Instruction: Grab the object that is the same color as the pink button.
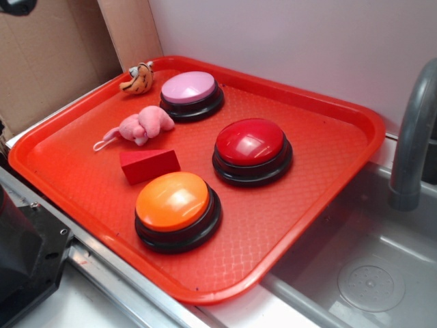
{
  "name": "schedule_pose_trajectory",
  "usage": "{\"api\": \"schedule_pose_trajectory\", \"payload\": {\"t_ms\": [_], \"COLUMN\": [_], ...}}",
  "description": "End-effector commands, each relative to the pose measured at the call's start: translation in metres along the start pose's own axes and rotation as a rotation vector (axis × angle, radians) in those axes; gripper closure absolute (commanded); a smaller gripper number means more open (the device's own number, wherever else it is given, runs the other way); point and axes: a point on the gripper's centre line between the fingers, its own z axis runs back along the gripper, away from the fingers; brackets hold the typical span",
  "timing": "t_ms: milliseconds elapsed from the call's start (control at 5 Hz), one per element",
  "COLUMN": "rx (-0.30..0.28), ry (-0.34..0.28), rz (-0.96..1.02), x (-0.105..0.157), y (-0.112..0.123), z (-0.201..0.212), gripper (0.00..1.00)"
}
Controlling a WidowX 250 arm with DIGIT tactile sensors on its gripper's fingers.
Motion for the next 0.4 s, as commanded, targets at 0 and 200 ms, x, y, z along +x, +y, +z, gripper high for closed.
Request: {"api": "schedule_pose_trajectory", "payload": {"t_ms": [0, 200], "rx": [0.000, -0.004], "ry": [0.000, -0.044], "rz": [0.000, -0.049], "x": [0.000, 0.010], "y": [0.000, 0.007], "z": [0.000, -0.014], "gripper": [0.00, 0.00]}}
